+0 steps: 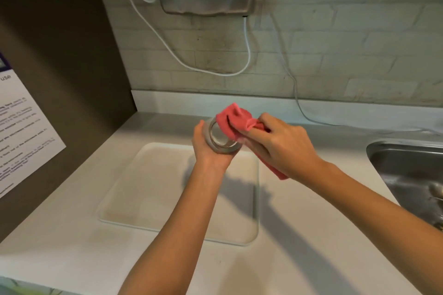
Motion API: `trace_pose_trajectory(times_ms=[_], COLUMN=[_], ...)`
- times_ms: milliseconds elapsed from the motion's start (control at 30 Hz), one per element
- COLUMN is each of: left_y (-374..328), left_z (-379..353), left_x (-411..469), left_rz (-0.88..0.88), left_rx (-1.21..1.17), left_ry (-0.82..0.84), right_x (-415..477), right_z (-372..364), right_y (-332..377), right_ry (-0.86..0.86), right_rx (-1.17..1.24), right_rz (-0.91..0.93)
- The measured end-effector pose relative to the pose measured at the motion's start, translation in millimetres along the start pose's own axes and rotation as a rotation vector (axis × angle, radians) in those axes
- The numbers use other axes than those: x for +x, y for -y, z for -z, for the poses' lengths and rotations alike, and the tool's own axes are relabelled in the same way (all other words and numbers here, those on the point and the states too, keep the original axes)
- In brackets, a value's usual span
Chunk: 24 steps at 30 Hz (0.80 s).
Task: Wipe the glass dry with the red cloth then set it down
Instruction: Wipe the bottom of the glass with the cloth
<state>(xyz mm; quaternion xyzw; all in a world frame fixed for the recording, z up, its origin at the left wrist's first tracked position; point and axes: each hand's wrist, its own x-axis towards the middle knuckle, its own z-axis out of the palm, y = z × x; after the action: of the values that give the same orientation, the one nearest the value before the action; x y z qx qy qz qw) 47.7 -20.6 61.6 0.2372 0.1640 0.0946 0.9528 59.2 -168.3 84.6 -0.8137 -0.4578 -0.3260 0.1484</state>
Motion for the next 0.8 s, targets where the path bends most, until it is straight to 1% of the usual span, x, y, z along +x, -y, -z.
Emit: trace_pose_trajectory(times_ms=[33,67,167,200,267,333,400,500,567,667,800], left_y=[2,2,-1,-3,-4,-1,1,1,1,2,5], left_z=[-2,-2,4,5,7,5,5,9,10,11,16], left_x=[-1,-2,-5,-6,-3,-1,-2,-3,-4,-2,0], left_rz=[0.006,-0.006,-0.042,-0.036,-0.037,-0.021,-0.015,-0.044,-0.018,0.017,0.042], left_rx=[0.014,0.030,0.098,0.077,0.013,0.010,0.070,0.170,0.163,0.093,0.070], left_ry=[0.007,0.027,0.004,-0.013,-0.035,-0.019,0.003,0.041,0.039,0.004,-0.015], right_x=[5,6,-9,-14,-14,-5,1,-7,-11,-12,-20], right_z=[0,-2,-7,-5,0,1,-3,-7,-4,-6,-12], right_y=[4,9,13,7,-5,-6,3,12,5,0,1], right_ry=[-0.009,-0.008,0.049,0.051,0.030,-0.003,-0.007,0.020,0.002,-0.014,0.008], right_rx=[0.008,-0.003,-0.068,-0.066,-0.014,0.025,-0.002,-0.068,-0.051,-0.016,0.007], right_rz=[-0.016,0.008,0.143,0.140,0.050,-0.025,0.014,0.169,0.171,0.111,0.124])
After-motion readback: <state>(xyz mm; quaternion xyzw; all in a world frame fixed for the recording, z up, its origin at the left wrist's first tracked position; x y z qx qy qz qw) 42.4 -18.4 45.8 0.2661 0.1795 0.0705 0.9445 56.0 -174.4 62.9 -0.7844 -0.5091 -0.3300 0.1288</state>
